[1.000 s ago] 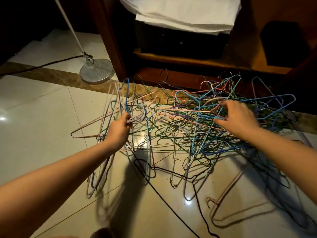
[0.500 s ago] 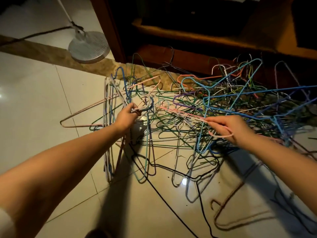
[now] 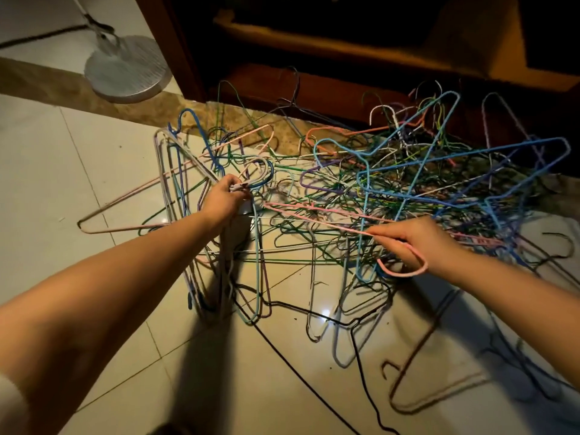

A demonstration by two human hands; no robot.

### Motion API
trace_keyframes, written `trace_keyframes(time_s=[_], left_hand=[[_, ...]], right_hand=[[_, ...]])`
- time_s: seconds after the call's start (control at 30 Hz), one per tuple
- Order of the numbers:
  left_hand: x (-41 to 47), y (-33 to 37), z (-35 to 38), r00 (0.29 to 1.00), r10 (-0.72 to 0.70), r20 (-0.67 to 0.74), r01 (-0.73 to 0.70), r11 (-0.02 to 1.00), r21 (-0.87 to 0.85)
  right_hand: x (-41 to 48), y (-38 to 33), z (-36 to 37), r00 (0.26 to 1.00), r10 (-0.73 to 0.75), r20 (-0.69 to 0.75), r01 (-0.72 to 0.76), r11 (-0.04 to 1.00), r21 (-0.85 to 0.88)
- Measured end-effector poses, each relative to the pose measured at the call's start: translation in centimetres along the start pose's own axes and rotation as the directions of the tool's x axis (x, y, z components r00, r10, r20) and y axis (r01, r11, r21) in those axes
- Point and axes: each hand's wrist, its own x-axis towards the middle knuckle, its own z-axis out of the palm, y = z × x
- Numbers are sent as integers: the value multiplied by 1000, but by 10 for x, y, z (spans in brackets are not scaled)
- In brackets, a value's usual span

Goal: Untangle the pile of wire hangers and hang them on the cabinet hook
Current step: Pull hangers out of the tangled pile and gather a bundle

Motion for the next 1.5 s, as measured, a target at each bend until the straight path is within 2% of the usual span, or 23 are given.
trace_keyframes(time_s=[0.07, 0.2, 0.3, 0.43, 0.6, 0.83, 1.17, 1.27, 1.37, 1.5], left_hand=[[0, -1, 1, 1000, 8, -3, -8, 1000, -11], [-4, 2, 0, 999, 35, -25, -36, 999, -14], [-13, 5, -2, 997, 42, -68, -45, 998, -50], [-32, 7, -12, 993, 59, -106, -70, 992, -105], [-56, 10, -29, 987, 103, -121, -116, 988, -102], [-82, 19, -42, 983, 130, -132, -152, 975, -165], [-95, 18, -26, 987, 156, -24, -156, 988, -3], [-99, 17, -20, 987, 163, -4, -162, 986, 21], [-100, 18, -19, 989, 146, 2, -146, 989, 30], [-103, 24, -22, 987, 160, 4, -160, 987, 10]], right_hand=[[-3, 2, -3, 1000, 8, 19, -8, 1000, 12], [-2, 1, -27, 989, 121, -81, -88, 939, 332], [2, 4, -40, 970, 183, -158, -100, 899, 426], [15, 1, -38, 964, 213, -162, -127, 897, 424], [31, 0, -34, 921, 292, -257, -126, 850, 512], [30, 1, -37, 931, 281, -234, -141, 867, 477], [23, 2, -34, 962, 230, -146, -168, 923, 346], [27, 11, -46, 934, 306, -186, -205, 883, 423], [25, 22, -57, 908, 370, -198, -269, 875, 402], [24, 25, -68, 914, 375, -156, -271, 849, 454]])
